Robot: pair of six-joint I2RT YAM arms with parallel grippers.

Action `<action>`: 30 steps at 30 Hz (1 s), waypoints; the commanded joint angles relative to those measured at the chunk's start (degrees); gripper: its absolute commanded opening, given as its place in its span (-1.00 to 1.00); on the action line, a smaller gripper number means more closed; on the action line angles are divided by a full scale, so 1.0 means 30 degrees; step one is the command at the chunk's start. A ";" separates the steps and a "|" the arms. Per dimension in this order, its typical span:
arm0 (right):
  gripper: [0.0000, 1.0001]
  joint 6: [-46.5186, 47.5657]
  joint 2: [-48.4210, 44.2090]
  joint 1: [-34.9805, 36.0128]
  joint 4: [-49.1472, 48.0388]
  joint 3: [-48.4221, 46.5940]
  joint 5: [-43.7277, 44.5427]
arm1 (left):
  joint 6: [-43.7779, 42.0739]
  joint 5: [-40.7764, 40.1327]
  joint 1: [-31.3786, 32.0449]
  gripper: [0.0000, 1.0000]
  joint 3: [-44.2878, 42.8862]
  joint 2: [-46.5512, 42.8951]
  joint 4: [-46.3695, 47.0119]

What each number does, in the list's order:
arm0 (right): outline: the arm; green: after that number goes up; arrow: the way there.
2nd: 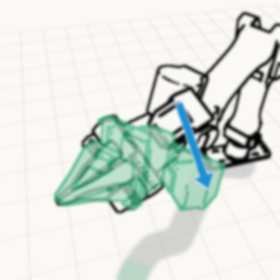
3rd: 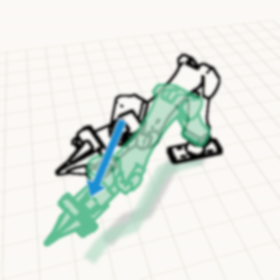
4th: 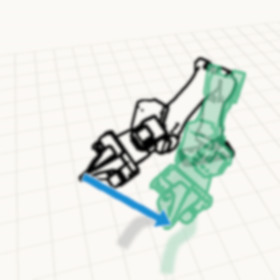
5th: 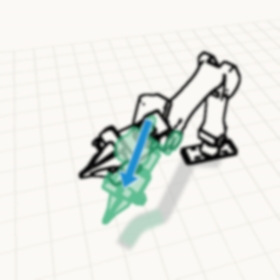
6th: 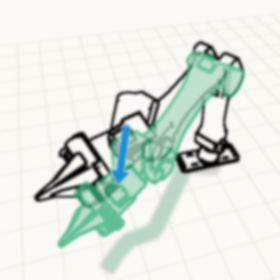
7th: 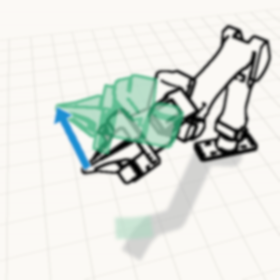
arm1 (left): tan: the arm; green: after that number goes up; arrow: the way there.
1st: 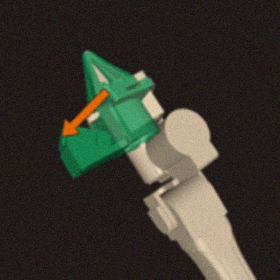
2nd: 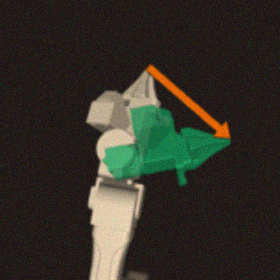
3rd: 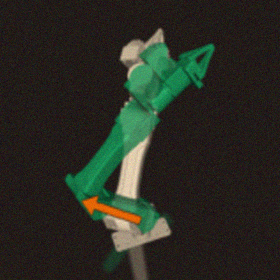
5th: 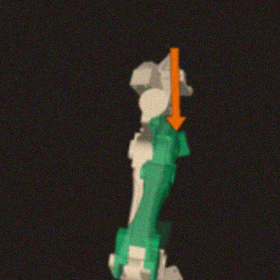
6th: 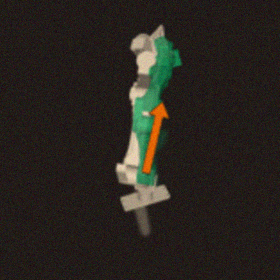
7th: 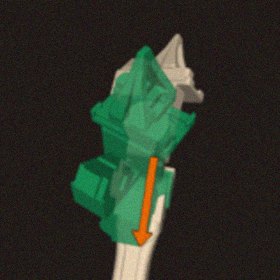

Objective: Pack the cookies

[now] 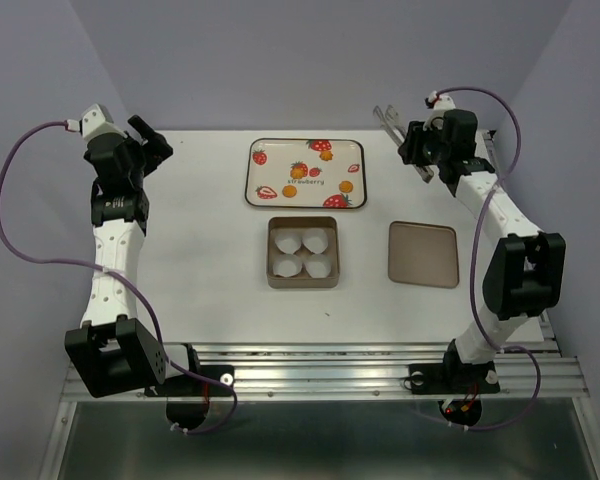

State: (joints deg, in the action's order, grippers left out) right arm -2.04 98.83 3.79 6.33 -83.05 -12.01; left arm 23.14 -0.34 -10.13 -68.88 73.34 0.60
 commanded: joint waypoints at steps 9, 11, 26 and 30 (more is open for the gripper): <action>-0.03 0.0770 -0.1332 0.4473 0.4920 -0.0179 0.1336 | -0.0533 0.0582 0.1501 0.98 0.0431 0.0572 0.0796; 0.00 0.0740 -0.0980 0.4768 0.5389 -0.0209 0.2358 | -0.0622 0.0552 0.1677 0.98 0.0461 0.0748 0.0737; 0.01 0.0711 0.0572 0.5445 0.6036 0.0085 0.3916 | -0.0856 0.0873 0.2264 0.98 0.0344 0.1363 0.0415; 0.02 0.0711 0.1158 0.5445 0.6123 -0.0208 0.4589 | -0.0827 0.1020 0.2234 0.98 0.0198 0.1539 0.0415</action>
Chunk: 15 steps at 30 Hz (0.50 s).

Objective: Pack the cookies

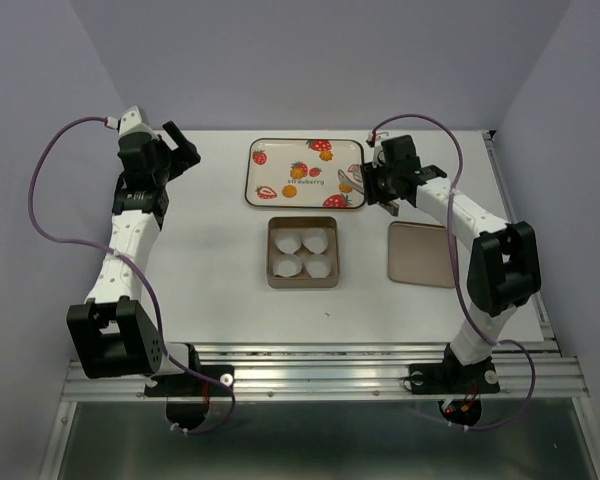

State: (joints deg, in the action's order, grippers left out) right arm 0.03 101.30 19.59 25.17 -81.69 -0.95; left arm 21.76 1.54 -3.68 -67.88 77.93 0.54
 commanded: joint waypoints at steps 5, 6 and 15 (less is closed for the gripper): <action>0.07 0.0281 0.0775 0.0177 0.0018 -0.0748 0.0962 | -0.0339 0.0570 0.0085 0.98 -0.0285 0.0214 0.0407; 0.07 0.0311 0.0834 0.0177 0.0048 -0.0748 0.0932 | -0.0339 0.0512 0.0085 0.98 -0.0285 0.0214 0.0407; 0.10 0.0751 0.1156 0.0177 0.0166 -0.0924 0.0464 | -0.0251 0.0659 0.0085 0.98 -0.0402 0.0361 0.0349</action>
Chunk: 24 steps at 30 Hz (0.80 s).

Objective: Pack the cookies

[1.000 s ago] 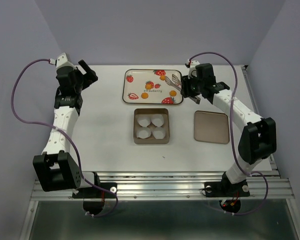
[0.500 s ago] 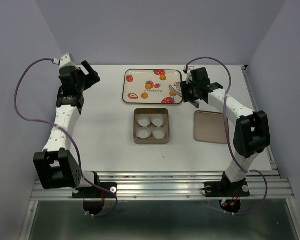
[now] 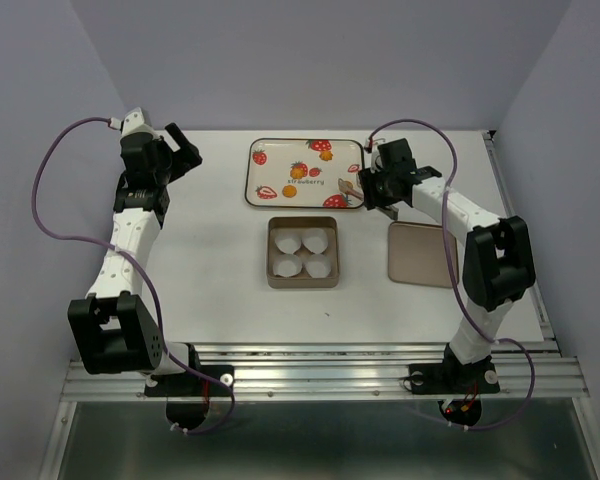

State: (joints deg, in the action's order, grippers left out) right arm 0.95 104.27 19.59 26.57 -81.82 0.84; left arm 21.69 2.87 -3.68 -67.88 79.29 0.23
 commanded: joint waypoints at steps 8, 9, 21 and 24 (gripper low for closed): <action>0.10 0.1029 0.0664 0.0588 -0.0038 -0.1261 0.0098 | -0.0141 0.0039 0.0085 0.98 -0.0519 -0.0032 0.0392; 0.08 0.1031 0.0664 0.0588 -0.0066 -0.1261 0.0303 | -0.0141 0.0038 0.0085 0.98 -0.0519 -0.0032 0.0363; -0.22 0.0357 0.0108 0.0763 0.0051 -0.1379 0.0920 | 0.0239 0.0302 0.0085 0.98 -0.0490 0.0026 0.0275; -0.28 0.0269 -0.0709 0.0763 -0.0240 -0.1263 0.0950 | 0.0269 0.0506 0.0085 0.98 -0.0460 0.0027 0.0333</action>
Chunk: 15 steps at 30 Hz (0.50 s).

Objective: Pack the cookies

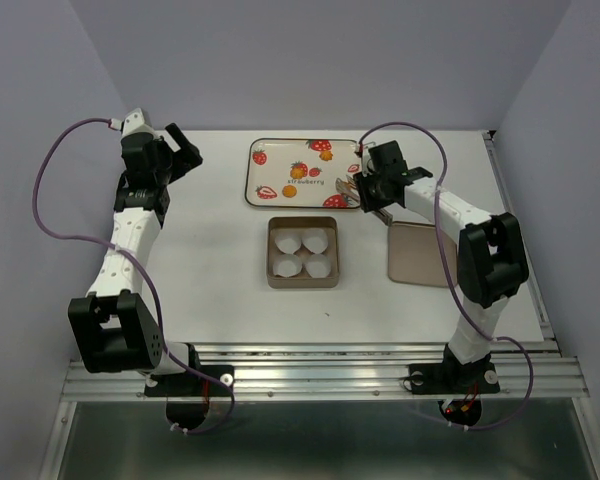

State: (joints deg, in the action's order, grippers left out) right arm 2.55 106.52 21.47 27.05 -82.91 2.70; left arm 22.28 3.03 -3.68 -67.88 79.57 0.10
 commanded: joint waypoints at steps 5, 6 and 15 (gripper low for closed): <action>-0.29 -0.0497 -0.3101 0.0340 -0.1893 0.0097 0.0011 | 0.0599 0.0982 0.0172 0.98 -0.0139 -0.0010 0.0991; -0.30 -0.0555 -0.3394 0.0342 -0.2042 0.0592 -0.0108 | 0.0571 0.1244 0.0376 0.98 -0.0109 0.0077 0.1051; -0.30 -0.0585 -0.6556 0.2065 -0.2073 0.2295 -0.1100 | 0.0395 0.0692 0.2251 0.98 -0.0196 0.0693 0.1051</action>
State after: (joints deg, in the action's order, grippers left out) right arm 1.28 91.44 24.93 23.88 -77.47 2.35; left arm 23.70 4.69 0.82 -67.88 81.95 0.99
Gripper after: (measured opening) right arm 0.415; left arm 0.986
